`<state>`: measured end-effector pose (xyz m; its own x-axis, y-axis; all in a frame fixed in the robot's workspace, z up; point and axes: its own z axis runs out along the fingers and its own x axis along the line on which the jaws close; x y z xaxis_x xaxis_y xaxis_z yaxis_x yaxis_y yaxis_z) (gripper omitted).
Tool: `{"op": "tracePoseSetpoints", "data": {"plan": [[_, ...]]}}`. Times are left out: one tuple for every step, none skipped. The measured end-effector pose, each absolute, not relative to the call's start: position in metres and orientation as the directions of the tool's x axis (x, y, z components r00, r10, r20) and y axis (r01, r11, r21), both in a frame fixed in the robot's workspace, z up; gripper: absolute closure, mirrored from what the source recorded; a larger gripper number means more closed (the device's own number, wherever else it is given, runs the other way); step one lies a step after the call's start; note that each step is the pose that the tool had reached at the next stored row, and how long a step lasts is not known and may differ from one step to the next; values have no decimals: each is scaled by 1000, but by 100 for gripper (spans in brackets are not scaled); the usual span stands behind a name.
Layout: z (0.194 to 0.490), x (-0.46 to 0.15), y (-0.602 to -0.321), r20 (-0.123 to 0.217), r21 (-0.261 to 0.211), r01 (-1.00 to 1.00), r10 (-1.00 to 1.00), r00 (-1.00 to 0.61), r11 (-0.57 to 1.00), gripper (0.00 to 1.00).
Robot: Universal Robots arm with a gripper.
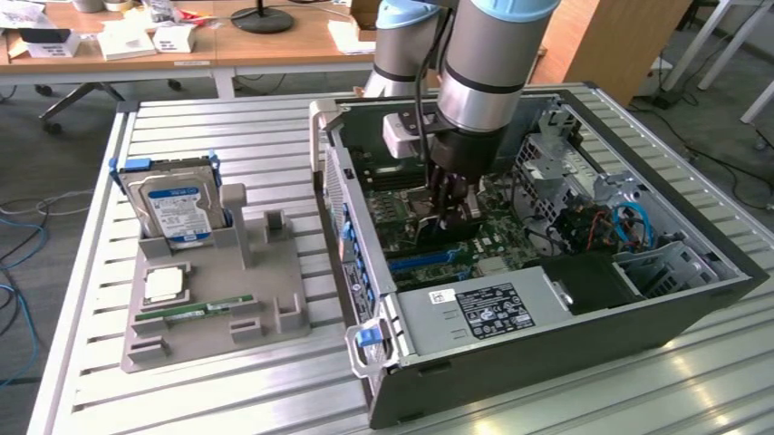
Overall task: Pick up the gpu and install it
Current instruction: 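Insert the gpu into the slot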
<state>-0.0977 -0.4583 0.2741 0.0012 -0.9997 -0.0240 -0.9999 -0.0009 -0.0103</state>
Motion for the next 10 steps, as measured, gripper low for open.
{"op": "tracePoseSetpoints", "data": {"plan": [[274, -98, -458, -24, -10, -1000, -1000, 1, -1, 74], [274, -98, -458, -24, -10, -1000, -1000, 1, -1, 74], [274, -98, -458, -24, -10, -1000, -1000, 1, -1, 74], [274, -98, -458, -24, -10, -1000, -1000, 1, -1, 74], [273, -98, -458, -24, -10, -1000, -1000, 1, -1, 74], [273, -98, -458, -24, -10, -1000, -1000, 1, -1, 74], [273, -98, -458, -24, -10, -1000, -1000, 1, -1, 74], [272, -98, -458, -24, -10, -1000, -1000, 1, -1, 74], [272, -98, -458, -24, -10, -1000, -1000, 1, -1, 74], [272, -98, -458, -24, -10, -1000, -1000, 1, -1, 74]]}}
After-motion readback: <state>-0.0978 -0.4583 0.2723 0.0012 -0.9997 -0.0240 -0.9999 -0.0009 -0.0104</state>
